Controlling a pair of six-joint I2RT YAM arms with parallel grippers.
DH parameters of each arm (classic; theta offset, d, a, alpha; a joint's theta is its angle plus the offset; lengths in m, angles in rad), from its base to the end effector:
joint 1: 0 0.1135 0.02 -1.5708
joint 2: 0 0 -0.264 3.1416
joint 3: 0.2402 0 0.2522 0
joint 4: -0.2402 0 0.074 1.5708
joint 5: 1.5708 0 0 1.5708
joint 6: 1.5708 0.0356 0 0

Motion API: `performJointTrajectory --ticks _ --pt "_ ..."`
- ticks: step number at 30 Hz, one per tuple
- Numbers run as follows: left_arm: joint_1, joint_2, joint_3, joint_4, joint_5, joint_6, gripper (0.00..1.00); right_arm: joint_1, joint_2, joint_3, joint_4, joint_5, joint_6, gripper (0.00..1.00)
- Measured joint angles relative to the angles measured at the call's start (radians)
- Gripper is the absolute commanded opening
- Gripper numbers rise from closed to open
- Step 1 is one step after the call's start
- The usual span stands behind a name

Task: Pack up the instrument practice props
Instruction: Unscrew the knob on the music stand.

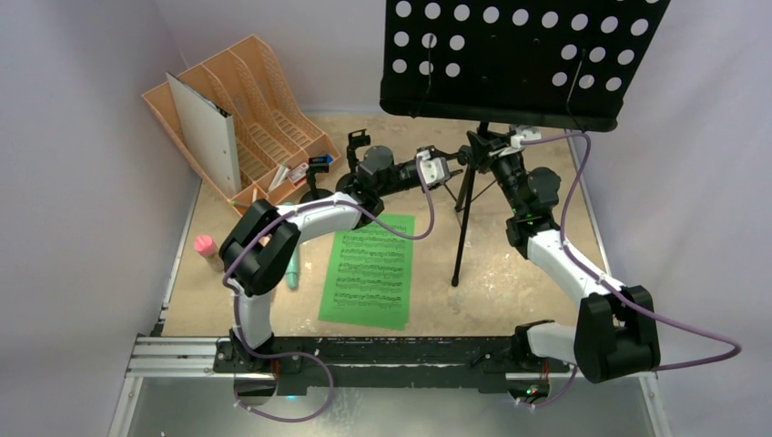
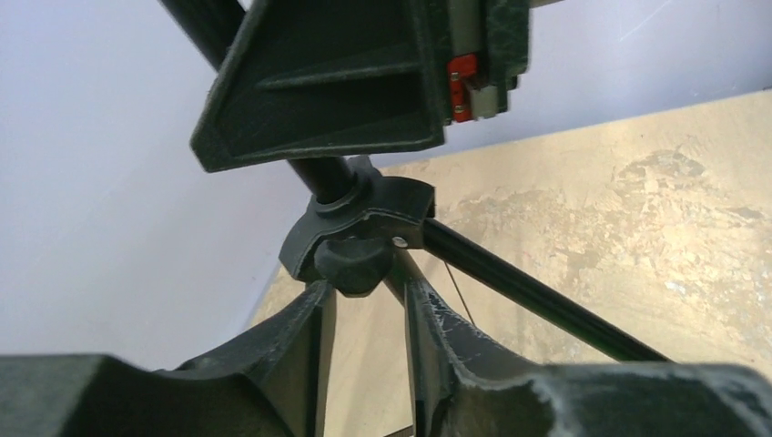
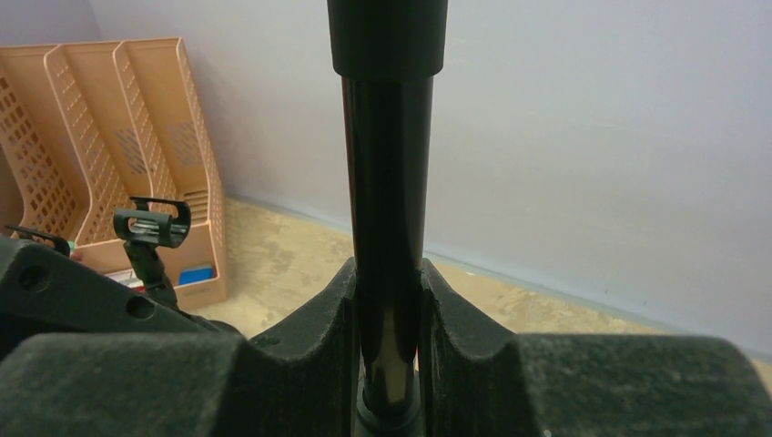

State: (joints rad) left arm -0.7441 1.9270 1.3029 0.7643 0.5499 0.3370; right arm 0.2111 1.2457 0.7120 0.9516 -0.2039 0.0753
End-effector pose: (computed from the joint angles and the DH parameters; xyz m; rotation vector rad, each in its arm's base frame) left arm 0.3179 -0.3180 0.2811 1.1257 0.9799 -0.7225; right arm 0.2689 0.0650 0.3349 -0.2598 1.1406 0.3707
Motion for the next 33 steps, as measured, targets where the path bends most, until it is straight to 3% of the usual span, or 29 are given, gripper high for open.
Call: performJointTrajectory --ticks 5,13,22,27,33 --pt "-0.014 -0.016 -0.015 0.004 -0.018 0.05 0.46 0.002 -0.002 0.0 -0.004 -0.001 0.0 0.0" --pt "-0.021 -0.017 -0.014 0.028 -0.031 0.067 0.43 0.002 -0.002 0.0 -0.004 0.0 0.0 0.0" --pt "-0.023 -0.017 0.018 0.005 -0.029 0.066 0.24 0.002 -0.002 0.0 -0.005 0.0 0.0 0.0" --pt "-0.026 -0.02 0.032 -0.035 -0.027 0.095 0.37 0.002 -0.002 0.0 -0.005 0.001 0.0 0.0" --pt "-0.043 -0.024 0.043 -0.097 -0.076 0.185 0.39 0.002 -0.002 0.0 -0.005 0.001 0.0 0.0"
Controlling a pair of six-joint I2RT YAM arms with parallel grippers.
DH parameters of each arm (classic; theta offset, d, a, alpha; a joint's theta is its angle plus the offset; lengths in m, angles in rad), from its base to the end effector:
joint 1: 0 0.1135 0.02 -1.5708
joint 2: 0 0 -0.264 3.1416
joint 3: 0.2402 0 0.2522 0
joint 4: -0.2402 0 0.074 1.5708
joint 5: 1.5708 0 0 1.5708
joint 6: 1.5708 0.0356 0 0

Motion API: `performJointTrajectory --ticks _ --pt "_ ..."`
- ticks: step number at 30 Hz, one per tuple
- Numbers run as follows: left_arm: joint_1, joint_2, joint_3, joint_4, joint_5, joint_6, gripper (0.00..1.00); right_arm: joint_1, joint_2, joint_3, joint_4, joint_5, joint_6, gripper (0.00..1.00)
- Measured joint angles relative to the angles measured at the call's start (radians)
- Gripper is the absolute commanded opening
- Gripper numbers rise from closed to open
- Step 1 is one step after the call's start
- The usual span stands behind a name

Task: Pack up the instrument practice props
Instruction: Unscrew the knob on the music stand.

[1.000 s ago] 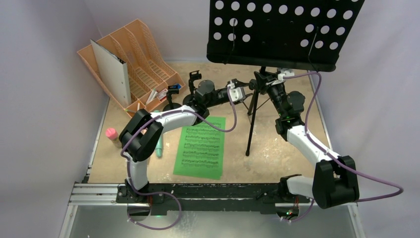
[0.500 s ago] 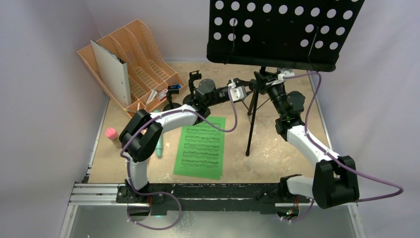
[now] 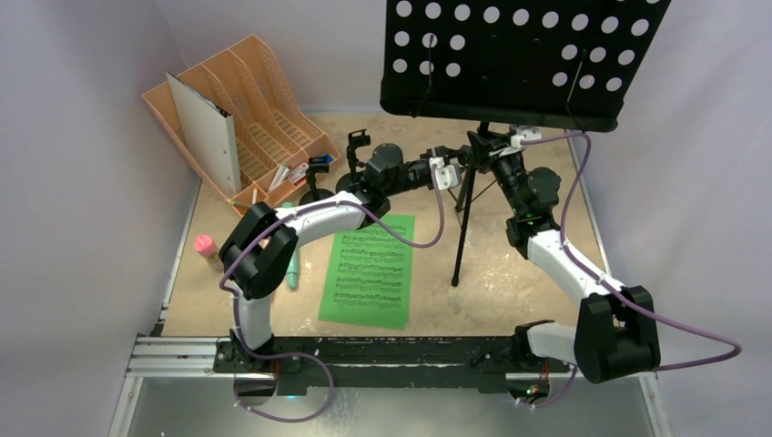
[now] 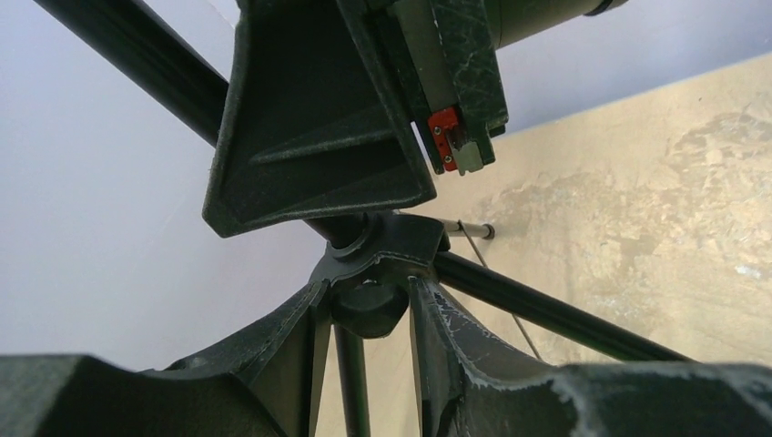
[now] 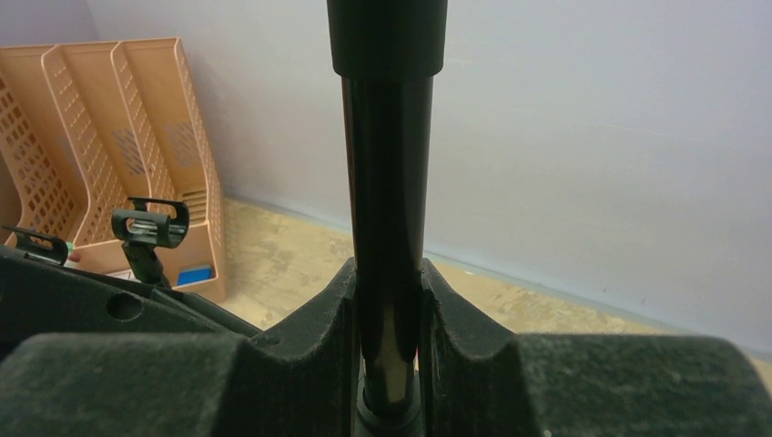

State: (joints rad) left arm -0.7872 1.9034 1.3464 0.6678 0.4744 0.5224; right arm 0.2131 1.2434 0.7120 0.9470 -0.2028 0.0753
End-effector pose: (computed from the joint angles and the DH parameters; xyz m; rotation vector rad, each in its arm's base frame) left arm 0.3067 -0.3309 0.2961 1.1900 0.9087 -0.5596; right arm 0.2685 0.0654 0.3350 -0.2601 1.1428 0.3719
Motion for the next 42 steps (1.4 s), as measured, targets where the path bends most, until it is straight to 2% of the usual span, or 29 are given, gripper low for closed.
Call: performJointTrajectory --ticks 6,8,10,11,17,30,37,42 --pt "-0.005 0.0 0.011 -0.047 -0.021 0.074 0.3 0.0 0.0 0.0 0.0 0.0 0.0 0.0" --pt "-0.006 0.0 0.012 -0.051 -0.023 0.092 0.21 0.0 0.0 0.0 0.0 0.0 0.0 0.0" --pt "-0.006 0.0 0.016 -0.061 -0.023 0.103 0.01 0.0 0.0 0.0 0.0 0.0 0.0 0.0" --pt "-0.006 0.0 0.019 -0.067 -0.023 0.109 0.0 0.0 0.0 0.0 0.0 0.0 0.0 0.0" --pt "-0.008 0.0 0.052 -0.118 -0.037 0.03 0.0 -0.002 0.0 0.0 0.0 0.002 0.0 0.0" --pt "-0.014 0.0 0.082 -0.153 -0.139 -0.41 0.0 -0.005 0.0 0.0 0.0 0.005 0.0 0.0" --pt "-0.013 0.0 0.069 -0.137 -0.204 -0.702 0.0 -0.005 0.0 0.0 -0.001 0.006 -0.001 0.0" --pt "-0.012 0.0 0.069 -0.159 -0.258 -0.982 0.0 -0.005 0.0 0.0 -0.001 0.01 -0.001 0.0"
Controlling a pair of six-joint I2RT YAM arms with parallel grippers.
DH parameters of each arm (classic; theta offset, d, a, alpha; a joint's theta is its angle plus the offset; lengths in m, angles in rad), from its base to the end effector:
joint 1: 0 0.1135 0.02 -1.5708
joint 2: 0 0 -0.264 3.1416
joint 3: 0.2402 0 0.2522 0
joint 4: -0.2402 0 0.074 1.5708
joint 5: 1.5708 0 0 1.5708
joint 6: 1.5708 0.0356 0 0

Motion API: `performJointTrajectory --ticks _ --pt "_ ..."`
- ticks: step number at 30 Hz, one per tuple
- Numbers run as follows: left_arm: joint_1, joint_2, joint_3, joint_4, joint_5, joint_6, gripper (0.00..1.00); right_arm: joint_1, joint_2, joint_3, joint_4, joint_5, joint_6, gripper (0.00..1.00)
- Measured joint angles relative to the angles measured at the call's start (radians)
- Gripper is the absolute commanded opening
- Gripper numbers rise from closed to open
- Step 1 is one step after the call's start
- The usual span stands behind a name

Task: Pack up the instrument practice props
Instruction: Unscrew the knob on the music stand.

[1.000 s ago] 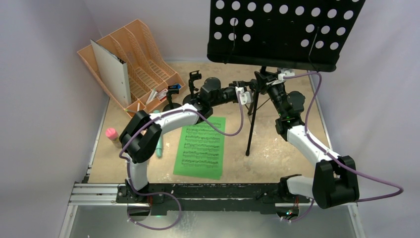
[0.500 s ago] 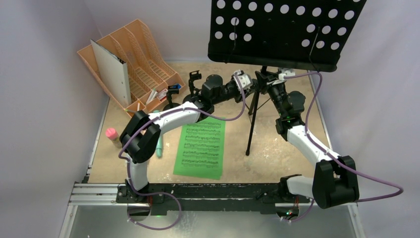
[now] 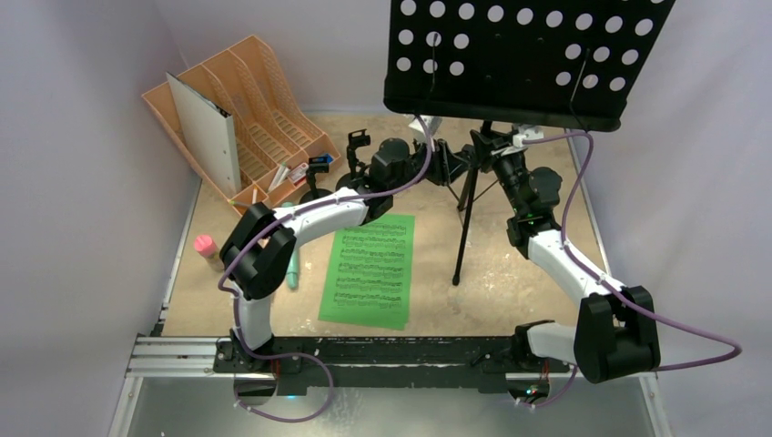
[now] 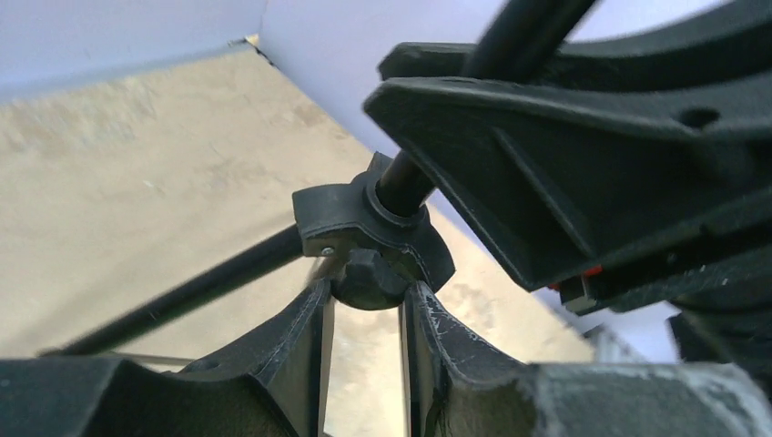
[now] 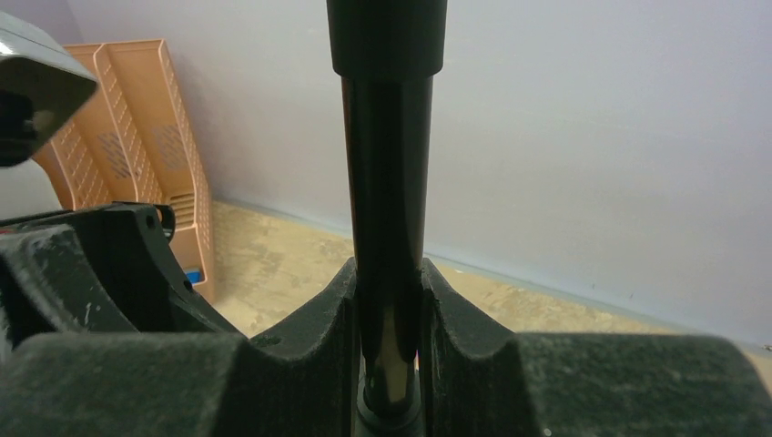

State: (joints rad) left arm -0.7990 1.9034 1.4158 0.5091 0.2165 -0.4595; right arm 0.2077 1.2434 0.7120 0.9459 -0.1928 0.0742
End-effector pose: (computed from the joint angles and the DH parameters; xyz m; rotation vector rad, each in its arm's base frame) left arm 0.3150 -0.3346 0.3036 0.4621 1.6051 -1.1441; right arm 0.2691 0.0637 0.3349 -0.2487 1.1451 0.3605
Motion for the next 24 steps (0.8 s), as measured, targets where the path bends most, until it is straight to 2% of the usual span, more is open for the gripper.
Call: performJointTrajectory --ticks 3,8,9,10,11,15,24 --pt "0.0 0.0 -0.015 0.008 -0.035 -0.194 0.0 -0.002 0.0 0.0 0.0 0.002 -0.001 0.0" --pt "-0.001 0.0 -0.085 0.111 -0.084 -0.515 0.0 -0.002 0.0 0.0 -0.001 0.002 -0.003 0.0" --pt "-0.002 0.0 -0.088 0.118 -0.091 -0.555 0.04 -0.002 0.0 0.0 0.0 0.002 -0.003 0.0" --pt "-0.002 0.001 -0.088 0.118 -0.092 -0.584 0.13 -0.002 0.0 0.0 -0.001 0.002 -0.003 0.0" --pt "-0.002 0.002 -0.088 0.119 -0.09 -0.607 0.19 -0.002 0.0 0.0 -0.001 0.002 -0.003 0.0" --pt "-0.002 0.003 -0.09 0.119 -0.09 -0.649 0.29 -0.002 0.0 0.0 -0.001 0.002 -0.003 0.0" --pt "-0.002 0.003 -0.096 0.141 -0.092 -0.647 0.4 -0.002 -0.001 0.0 -0.002 0.002 -0.003 0.0"
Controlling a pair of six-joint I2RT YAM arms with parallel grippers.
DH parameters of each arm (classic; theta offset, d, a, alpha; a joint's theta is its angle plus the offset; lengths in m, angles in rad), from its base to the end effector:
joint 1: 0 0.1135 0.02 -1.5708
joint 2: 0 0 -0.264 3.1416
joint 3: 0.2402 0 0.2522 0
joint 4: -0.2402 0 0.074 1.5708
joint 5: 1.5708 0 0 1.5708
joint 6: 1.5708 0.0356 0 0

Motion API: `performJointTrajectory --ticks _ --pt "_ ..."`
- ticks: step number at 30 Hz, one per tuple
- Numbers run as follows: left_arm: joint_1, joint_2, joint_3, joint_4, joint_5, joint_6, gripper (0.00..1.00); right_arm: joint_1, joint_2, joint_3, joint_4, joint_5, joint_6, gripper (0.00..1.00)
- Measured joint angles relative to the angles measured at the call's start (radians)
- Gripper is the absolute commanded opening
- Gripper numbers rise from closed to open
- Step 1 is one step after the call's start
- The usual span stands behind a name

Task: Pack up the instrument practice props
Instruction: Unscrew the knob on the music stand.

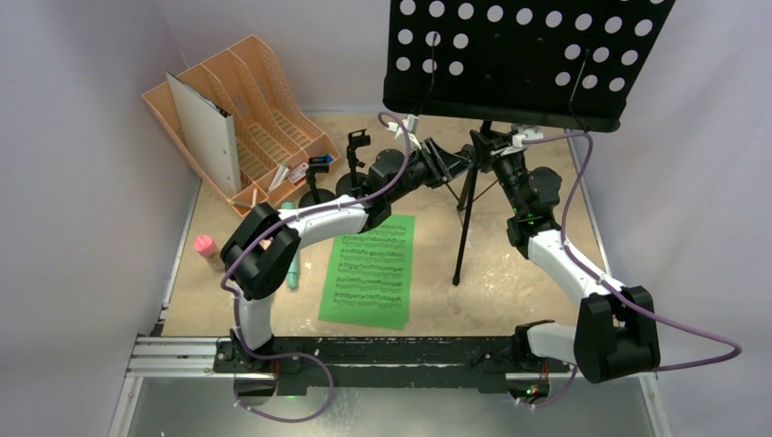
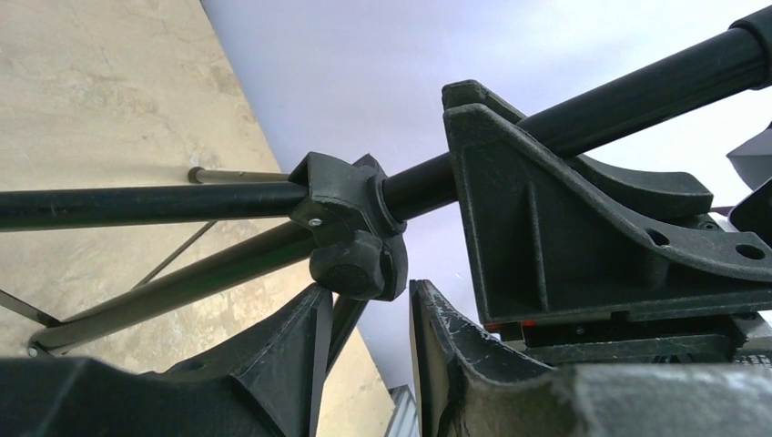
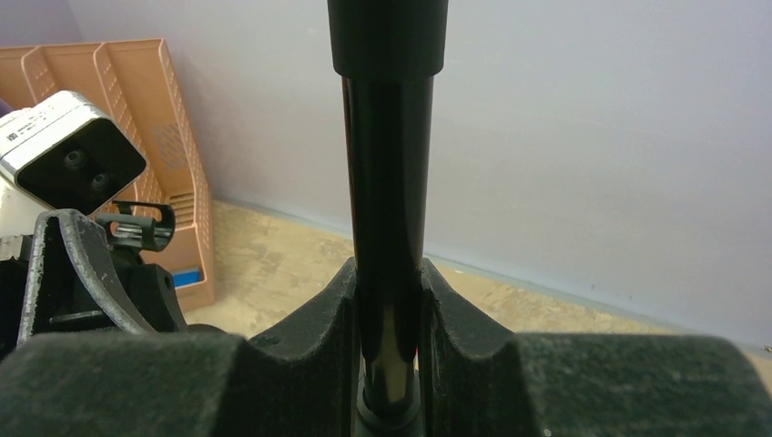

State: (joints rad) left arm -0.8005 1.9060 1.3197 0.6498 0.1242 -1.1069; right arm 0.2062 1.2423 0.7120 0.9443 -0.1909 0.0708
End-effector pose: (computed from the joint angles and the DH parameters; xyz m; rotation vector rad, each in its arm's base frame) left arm 0.3124 -0.3283 0.2842 -0.1515 1.7359 -1.5736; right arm 0.2690 0.0632 0.3351 -0.2481 1.1453 0.3551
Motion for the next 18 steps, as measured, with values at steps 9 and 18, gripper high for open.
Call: performJointTrajectory --ticks 9,18 --pt "0.014 0.0 0.012 -0.026 -0.034 0.062 0.37 0.002 -0.002 0.0 -0.003 -0.006 0.0 0.0" --pt "0.032 0.002 0.067 -0.04 -0.047 0.096 0.35 0.003 -0.004 0.0 -0.005 -0.012 0.0 0.0"
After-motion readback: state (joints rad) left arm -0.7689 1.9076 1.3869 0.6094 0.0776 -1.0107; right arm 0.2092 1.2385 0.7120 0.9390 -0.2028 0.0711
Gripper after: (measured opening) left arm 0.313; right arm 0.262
